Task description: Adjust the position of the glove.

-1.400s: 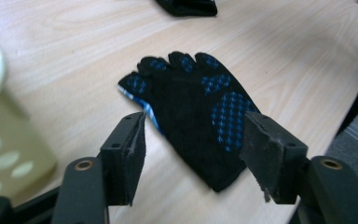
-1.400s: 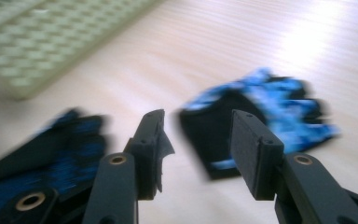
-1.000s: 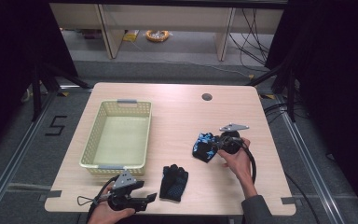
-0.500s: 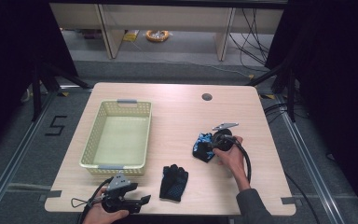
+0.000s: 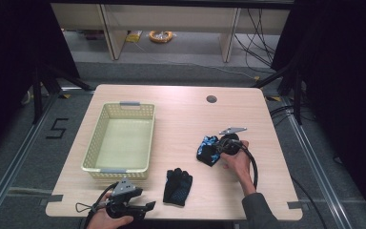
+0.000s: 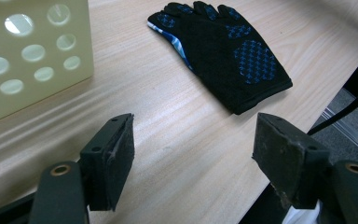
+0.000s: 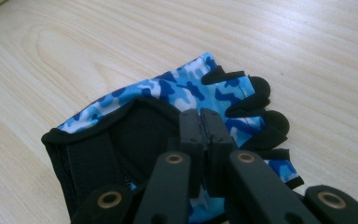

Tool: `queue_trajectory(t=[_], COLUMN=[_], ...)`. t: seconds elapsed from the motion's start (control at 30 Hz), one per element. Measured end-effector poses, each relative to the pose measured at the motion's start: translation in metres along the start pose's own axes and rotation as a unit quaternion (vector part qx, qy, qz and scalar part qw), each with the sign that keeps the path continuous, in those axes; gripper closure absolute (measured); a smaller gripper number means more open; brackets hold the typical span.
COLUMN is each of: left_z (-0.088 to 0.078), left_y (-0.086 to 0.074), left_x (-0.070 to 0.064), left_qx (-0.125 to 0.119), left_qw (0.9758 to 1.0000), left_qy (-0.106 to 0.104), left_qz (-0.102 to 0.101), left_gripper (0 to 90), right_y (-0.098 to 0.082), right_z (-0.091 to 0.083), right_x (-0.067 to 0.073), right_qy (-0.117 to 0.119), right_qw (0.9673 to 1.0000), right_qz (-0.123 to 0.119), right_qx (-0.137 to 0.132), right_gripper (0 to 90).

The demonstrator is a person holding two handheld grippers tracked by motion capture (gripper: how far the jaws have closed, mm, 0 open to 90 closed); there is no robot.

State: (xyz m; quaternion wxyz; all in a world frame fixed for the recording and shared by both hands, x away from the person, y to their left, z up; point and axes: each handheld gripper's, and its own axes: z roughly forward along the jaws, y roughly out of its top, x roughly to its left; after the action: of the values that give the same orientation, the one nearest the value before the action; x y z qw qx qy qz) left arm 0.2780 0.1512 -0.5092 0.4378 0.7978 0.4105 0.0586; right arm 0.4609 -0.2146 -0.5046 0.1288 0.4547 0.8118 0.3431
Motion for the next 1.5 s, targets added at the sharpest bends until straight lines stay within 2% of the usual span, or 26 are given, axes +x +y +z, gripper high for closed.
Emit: queue_trajectory(t=[0.07,0.13,0.17,0.2,0.27,0.3,0.33,0.37,0.4,0.43,0.5,0.67,0.73,0.77,0.83,0.93,0.97,1.0,1.03,1.07,1.1,1.2,1.27,1.3,1.37,1.5], left_z=[-0.001,0.0,0.0,0.0,0.0,0.001,0.001,0.001,0.001,0.0,0.0,0.001,-0.001,-0.001,-0.001,-0.002,-0.002,-0.003,-0.003,-0.003,-0.004,-0.005,-0.005,-0.005,-0.005,-0.006], left_y=[0.0,0.0,0.0,0.0,0.0,0.0,0.0,0.0,0.0,0.0,0.0,0.0,0.0,0.001,0.001,0.001,0.001,0.001,0.001,0.001,0.002,0.002,0.002,0.002,0.002,0.002], left_x=[0.001,0.001,0.002,0.002,0.003,0.003,0.003,0.003,0.003,0.003,0.003,0.003,0.004,0.004,0.005,0.005,0.005,0.006,0.006,0.006,0.006,0.006,0.006,0.006,0.006,0.006], left_qx=[0.007,0.008,0.006,0.006,0.004,0.002,0.002,0.001,0.001,0.004,0.005,0.001,0.008,0.008,0.005,0.004,0.003,0.008,0.003,0.003,0.002,0.003,-0.004,-0.005,-0.006,-0.007], left_qw=[1.0,1.0,1.0,1.0,1.0,1.0,1.0,1.0,1.0,1.0,1.0,1.0,1.0,1.0,1.0,1.0,1.0,1.0,1.0,1.0,1.0,1.0,0.9999,0.9999,0.9999,0.9999], left_qy=[-0.002,-0.002,0.001,0.001,0.001,0.001,0.001,0.001,0.001,0.0,0.0,0.003,0.001,0.002,0.004,0.005,0.005,0.005,0.007,0.007,0.008,0.009,0.009,0.009,0.013,0.016], left_qz=[0.0,-0.002,-0.004,-0.004,-0.002,-0.004,-0.004,-0.004,-0.004,-0.004,-0.004,-0.004,-0.003,-0.003,-0.001,-0.002,-0.003,0.001,-0.004,-0.004,-0.003,0.001,-0.005,-0.004,-0.003,-0.001], left_gripper=[28.9,28.9,28.9,28.9,28.9,28.9,28.9,28.9,28.9,28.9,28.9,28.9,28.9,28.9,28.9,28.9,28.9,28.9,28.8,28.7,28.6,28.5,28.5,28.4,28.4,28.4], right_y=[0.0,0.0,0.0,0.0,0.002,0.005,0.005,0.008,0.009,0.01,0.012,0.018,0.02,0.023,0.024,0.025,0.025,0.025,0.022,0.022,0.02,0.015,0.01,0.008,0.003,-0.008], right_z=[0.001,-0.001,0.0,0.0,-0.007,-0.013,-0.013,-0.02,-0.023,-0.026,-0.032,-0.043,-0.048,-0.054,-0.06,-0.066,-0.072,-0.072,-0.079,-0.079,-0.084,-0.092,-0.093,-0.091,-0.09,-0.085], right_x=[0.0,0.0,-0.001,-0.001,-0.002,-0.002,-0.002,-0.004,-0.003,-0.002,-0.001,0.007,0.011,0.017,0.021,0.029,0.037,0.037,0.047,0.047,0.054,0.071,0.083,0.087,0.098,0.119], right_qy=[-0.002,0.0,-0.005,-0.005,-0.002,-0.002,-0.002,0.0,0.0,0.009,0.008,0.012,0.015,0.023,0.025,0.038,0.047,0.047,0.057,0.057,0.074,0.091,0.106,0.115,0.12,0.148], right_qw=[1.0,1.0,0.9997,0.9997,0.9998,0.9996,0.9996,0.9988,0.9985,0.9986,0.9978,0.9967,0.9959,0.9953,0.9939,0.9932,0.9915,0.9915,0.9905,0.9905,0.9876,0.9873,0.9855,0.9834,0.9835,0.9806], right_qz=[-0.002,-0.003,-0.011,-0.011,-0.013,-0.011,-0.011,-0.022,-0.022,-0.011,-0.029,-0.034,-0.039,-0.039,-0.051,-0.047,-0.057,-0.057,-0.059,-0.059,-0.071,-0.062,-0.072,-0.087,-0.089,-0.096], right_qx=[-0.006,0.0,-0.023,-0.023,-0.013,-0.026,-0.026,-0.043,-0.05,-0.052,-0.06,-0.073,-0.08,-0.085,-0.094,-0.1,-0.107,-0.107,-0.11,-0.11,-0.119,-0.114,-0.111,-0.11,-0.102,-0.086], right_gripper=[89.1,89.4,89.4,89.4,89.5,89.5,89.5,89.5,89.6,89.6,89.6,89.6,89.6,89.6,89.6,89.6,89.6,89.6,89.6,89.6,89.6,89.6,89.6,89.6,89.6,89.6])
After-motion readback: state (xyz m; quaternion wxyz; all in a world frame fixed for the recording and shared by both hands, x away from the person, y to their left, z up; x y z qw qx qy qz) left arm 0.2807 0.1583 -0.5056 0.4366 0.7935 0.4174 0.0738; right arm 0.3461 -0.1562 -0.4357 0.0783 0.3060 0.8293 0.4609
